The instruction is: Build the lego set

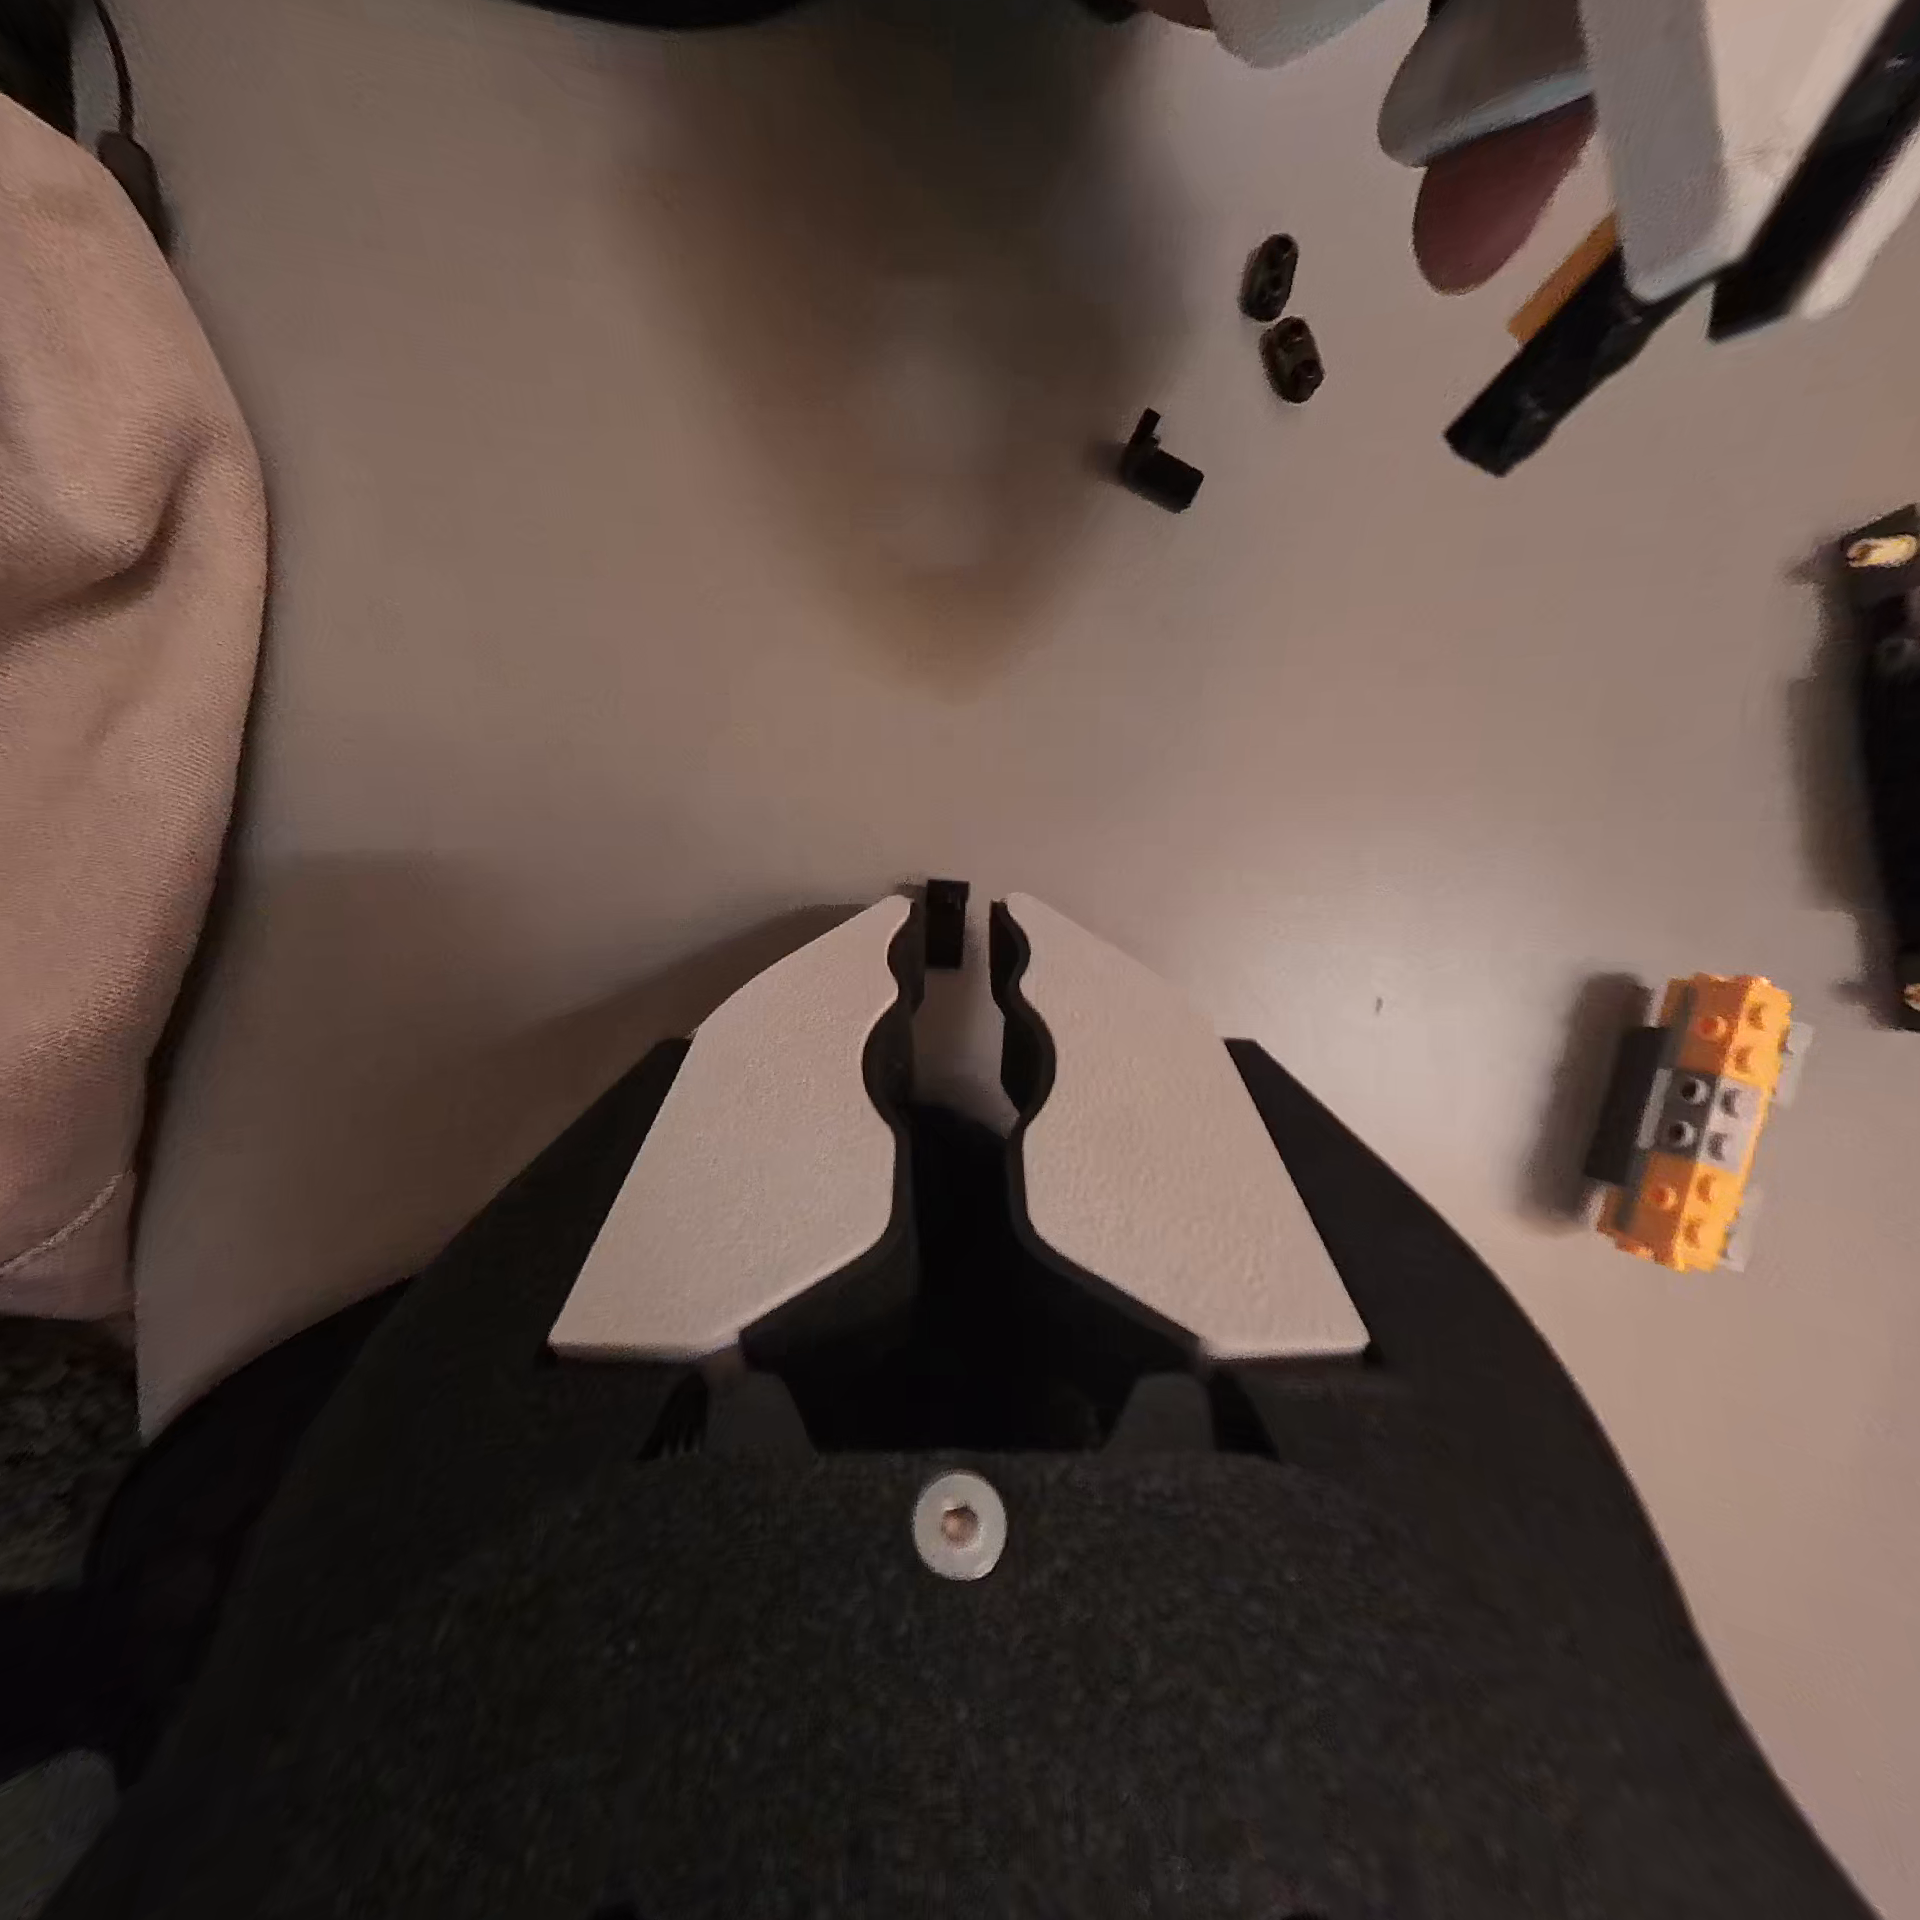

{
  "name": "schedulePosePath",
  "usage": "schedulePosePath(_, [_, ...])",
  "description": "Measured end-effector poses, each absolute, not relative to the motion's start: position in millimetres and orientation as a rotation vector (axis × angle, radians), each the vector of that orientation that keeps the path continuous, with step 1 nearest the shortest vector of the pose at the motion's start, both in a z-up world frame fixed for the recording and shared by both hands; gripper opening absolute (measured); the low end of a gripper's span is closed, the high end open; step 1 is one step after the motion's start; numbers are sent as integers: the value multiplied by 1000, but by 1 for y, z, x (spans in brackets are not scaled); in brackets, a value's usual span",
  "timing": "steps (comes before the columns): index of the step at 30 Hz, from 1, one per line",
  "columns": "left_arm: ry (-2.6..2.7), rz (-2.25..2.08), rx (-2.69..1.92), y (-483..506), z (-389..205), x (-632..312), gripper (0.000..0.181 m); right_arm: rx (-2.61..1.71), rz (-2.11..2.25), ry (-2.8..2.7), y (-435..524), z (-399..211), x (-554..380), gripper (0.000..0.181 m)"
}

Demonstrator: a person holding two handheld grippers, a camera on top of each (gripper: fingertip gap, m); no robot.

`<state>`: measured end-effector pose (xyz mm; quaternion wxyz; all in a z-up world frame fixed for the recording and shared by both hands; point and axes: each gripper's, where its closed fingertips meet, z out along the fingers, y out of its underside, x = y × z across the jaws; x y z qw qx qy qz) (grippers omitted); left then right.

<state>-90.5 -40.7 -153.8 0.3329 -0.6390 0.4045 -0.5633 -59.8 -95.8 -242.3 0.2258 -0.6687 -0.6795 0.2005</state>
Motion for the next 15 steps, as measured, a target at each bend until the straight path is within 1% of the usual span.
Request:
schedulePosePath(8, [1092,-1467,-1689,-42,-160,-91,8,-1887,539,-1923,-97,-253,-62,11])
schedulePosePath(11, [1099,-1472,-1689,-43,-161,-91,8,-1895,556,-1902,-97,-254,-64,8])
schedulePosePath(15, [1141,-1477,-1676,-48,-163,-90,8,-1875,606,-1820,-88,-242,-66,8])
